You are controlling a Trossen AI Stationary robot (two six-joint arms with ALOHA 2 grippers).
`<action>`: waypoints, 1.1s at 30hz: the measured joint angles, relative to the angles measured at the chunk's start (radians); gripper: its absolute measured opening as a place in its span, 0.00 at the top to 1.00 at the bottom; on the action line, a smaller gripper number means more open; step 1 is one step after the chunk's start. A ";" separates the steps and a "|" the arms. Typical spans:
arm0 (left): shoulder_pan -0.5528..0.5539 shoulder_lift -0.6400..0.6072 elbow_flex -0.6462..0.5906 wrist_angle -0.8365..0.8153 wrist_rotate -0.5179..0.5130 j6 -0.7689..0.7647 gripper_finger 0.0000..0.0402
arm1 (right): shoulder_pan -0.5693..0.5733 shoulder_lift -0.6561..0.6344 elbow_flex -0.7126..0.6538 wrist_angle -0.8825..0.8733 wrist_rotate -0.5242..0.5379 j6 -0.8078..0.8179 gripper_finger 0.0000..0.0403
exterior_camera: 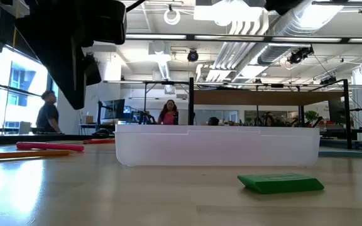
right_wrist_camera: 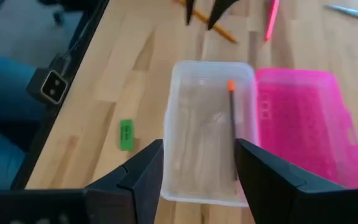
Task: Pack school essentials
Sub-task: Put the green eraser into the transparent box
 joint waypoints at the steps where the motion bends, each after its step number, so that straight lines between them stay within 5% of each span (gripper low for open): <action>1: 0.000 -0.001 0.000 -0.006 0.000 0.000 0.61 | 0.006 0.034 0.040 -0.033 0.000 0.000 0.53; 10: 0.000 -0.010 0.000 -0.032 -0.005 0.026 0.61 | 0.021 0.305 0.296 -0.247 -0.004 -0.027 0.53; 21: 0.009 -0.010 0.000 -0.099 -0.019 0.026 0.61 | 0.033 0.519 0.437 -0.241 -0.148 -0.022 0.53; 33: 0.008 -0.010 0.000 -0.140 -0.019 0.019 0.61 | 0.097 0.658 0.483 -0.166 -0.170 0.001 0.53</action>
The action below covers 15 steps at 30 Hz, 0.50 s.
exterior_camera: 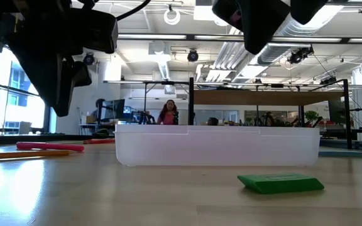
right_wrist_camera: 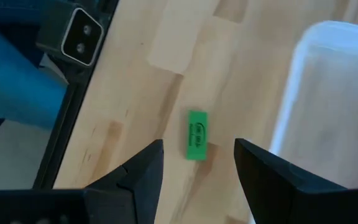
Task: Pack school essentials
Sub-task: Put the green eraser into the transparent box
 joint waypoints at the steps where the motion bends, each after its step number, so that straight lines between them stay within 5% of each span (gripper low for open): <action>1: 0.000 0.000 0.000 0.001 0.000 0.000 0.61 | 0.003 0.008 0.000 0.014 -0.001 0.000 0.53; 15: 0.000 0.000 0.000 0.006 0.000 -0.001 0.61 | 0.022 0.136 -0.001 0.065 0.004 0.002 0.53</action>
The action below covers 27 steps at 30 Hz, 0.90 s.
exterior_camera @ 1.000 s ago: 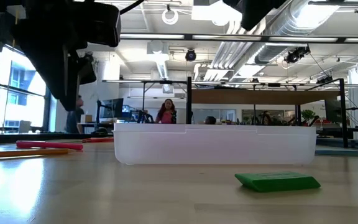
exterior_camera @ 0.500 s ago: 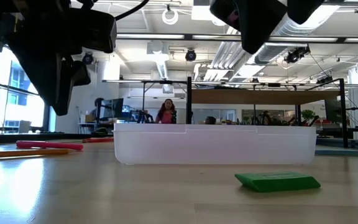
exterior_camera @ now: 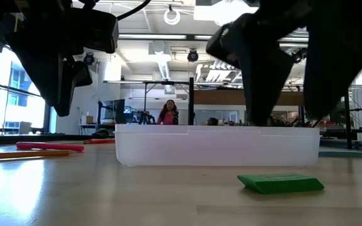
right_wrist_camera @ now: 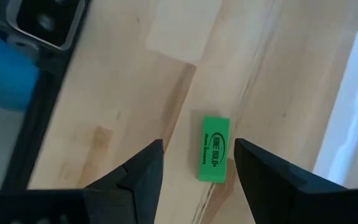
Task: Pack school essentials
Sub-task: Put the green eraser into the transparent box
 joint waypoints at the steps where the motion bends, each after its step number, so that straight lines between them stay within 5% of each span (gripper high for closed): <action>1: 0.000 0.000 0.000 0.000 0.000 0.000 0.61 | 0.000 0.009 0.000 -0.002 0.000 0.000 0.53; 22: 0.000 0.000 0.000 0.000 0.000 0.000 0.61 | -0.010 0.093 0.002 -0.014 0.039 0.087 0.53; 27: 0.000 0.000 0.000 0.000 0.000 0.004 0.61 | -0.013 0.093 0.002 -0.026 0.050 0.087 0.60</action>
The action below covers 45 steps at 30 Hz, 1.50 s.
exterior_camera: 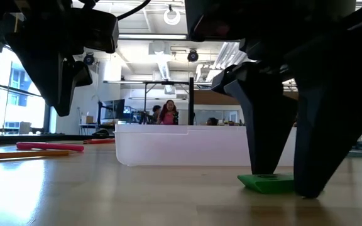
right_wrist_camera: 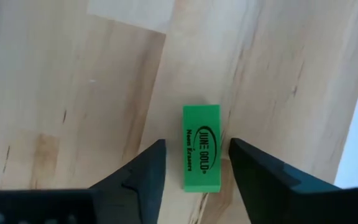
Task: Pack school essentials
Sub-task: Put the green eraser into the transparent box
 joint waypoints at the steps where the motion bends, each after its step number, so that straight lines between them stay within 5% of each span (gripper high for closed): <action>1: 0.000 0.000 0.000 0.000 0.000 0.003 0.61 | 0.000 0.000 0.001 -0.003 0.005 0.000 0.62; 24: 0.000 0.000 0.000 -0.001 0.000 0.004 0.61 | 0.012 0.038 0.002 -0.033 0.031 -0.095 0.86; 45: -0.001 0.000 0.000 -0.007 0.000 0.005 0.61 | 0.012 -0.100 -0.008 -0.045 0.107 -0.090 0.87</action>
